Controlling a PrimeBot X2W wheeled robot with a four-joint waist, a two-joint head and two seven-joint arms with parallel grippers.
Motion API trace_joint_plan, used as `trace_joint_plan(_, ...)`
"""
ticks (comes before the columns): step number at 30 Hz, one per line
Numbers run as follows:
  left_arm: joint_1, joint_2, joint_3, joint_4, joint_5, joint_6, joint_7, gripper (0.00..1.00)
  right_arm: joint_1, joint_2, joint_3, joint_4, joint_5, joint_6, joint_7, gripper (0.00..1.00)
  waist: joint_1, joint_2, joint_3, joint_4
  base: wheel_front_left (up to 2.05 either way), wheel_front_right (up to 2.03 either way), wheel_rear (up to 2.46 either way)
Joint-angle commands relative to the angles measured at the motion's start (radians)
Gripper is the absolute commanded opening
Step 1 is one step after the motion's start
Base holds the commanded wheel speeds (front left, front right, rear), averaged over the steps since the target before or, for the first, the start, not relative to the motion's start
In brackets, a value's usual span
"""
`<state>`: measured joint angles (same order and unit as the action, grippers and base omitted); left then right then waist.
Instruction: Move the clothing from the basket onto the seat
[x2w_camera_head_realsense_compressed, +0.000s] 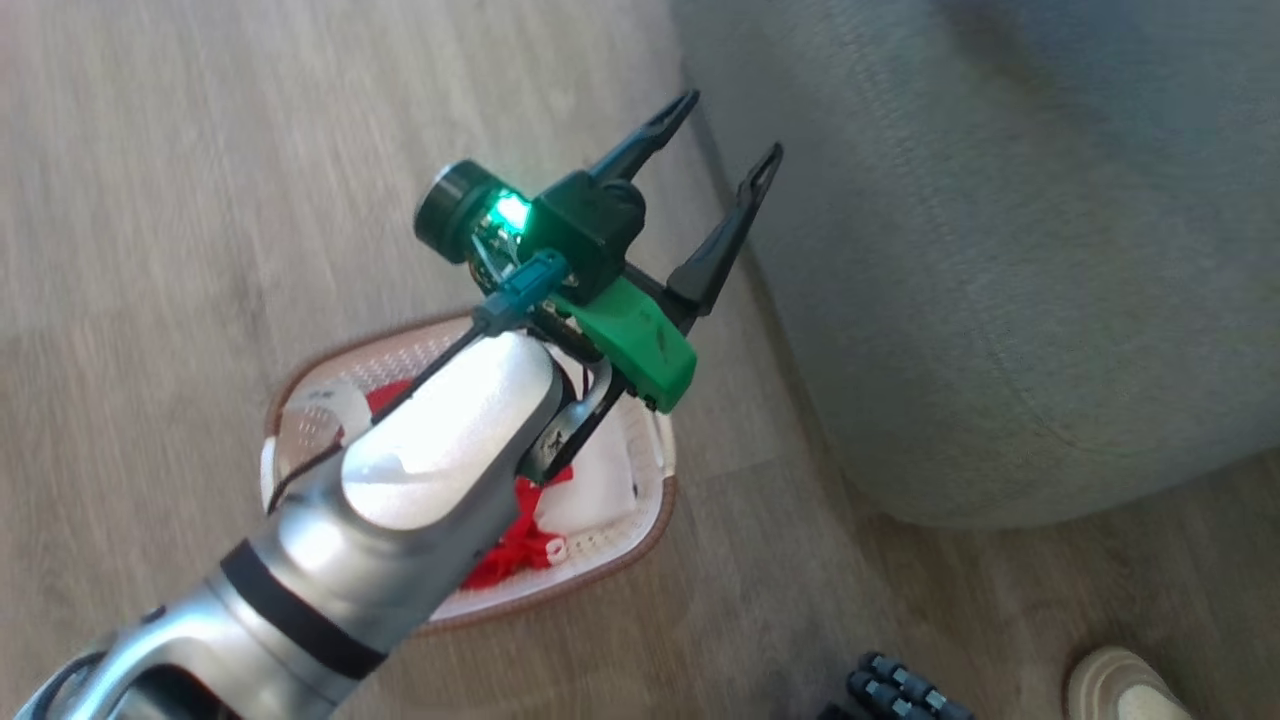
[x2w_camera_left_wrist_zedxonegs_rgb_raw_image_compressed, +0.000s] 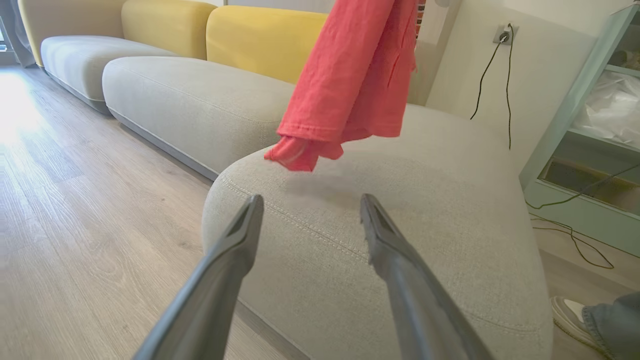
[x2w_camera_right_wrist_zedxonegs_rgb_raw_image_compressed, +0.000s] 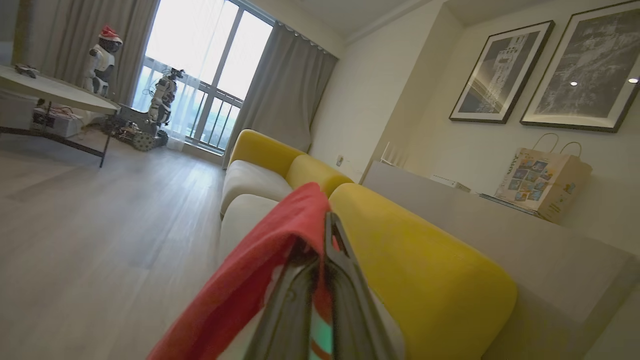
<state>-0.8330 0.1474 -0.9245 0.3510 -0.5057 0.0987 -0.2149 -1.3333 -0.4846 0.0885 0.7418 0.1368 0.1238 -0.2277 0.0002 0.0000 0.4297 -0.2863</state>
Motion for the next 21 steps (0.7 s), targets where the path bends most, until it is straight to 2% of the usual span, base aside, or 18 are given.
trace_joint_plan(1, -0.041, 0.013, 0.028, -0.039, 0.007, 0.004, 0.004, 1.00, -0.025, -0.019, -0.011, -0.022, -0.007, 0.007, 0.003, 0.00, -0.0002, 0.0000, 0.052, 0.049, 0.00, 0.00, 0.00)
trace_joint_plan(4, -0.055, 0.026, 0.021, -0.081, 0.022, 0.014, 0.023, 1.00, -0.055, -0.043, -0.056, 0.033, -0.042, 0.007, 0.000, 0.00, -0.0002, 0.0000, 0.099, 0.077, 0.00, 0.00, 0.00)
trace_joint_plan(7, -0.069, 0.038, 0.013, -0.114, 0.037, 0.021, 0.042, 1.00, -0.053, -0.035, -0.109, 0.092, -0.071, 0.007, -0.011, 0.00, -0.0002, 0.0000, 0.143, 0.100, 0.00, 0.00, 0.00)
trace_joint_plan(15, -0.080, 0.055, 0.005, -0.164, 0.053, 0.039, 0.059, 1.00, 0.067, 0.076, -0.225, 0.230, -0.139, 0.007, -0.033, 0.00, -0.0002, 0.0000, 0.225, 0.132, 0.00, 0.00, 0.00)
trace_joint_plan(21, -0.077, 0.070, 0.003, -0.162, 0.054, 0.044, 0.060, 1.00, 0.163, 0.160, -0.269, 0.240, -0.174, 0.007, -0.034, 0.00, -0.0002, 0.0000, 0.240, 0.132, 0.00, 0.00, 0.00)
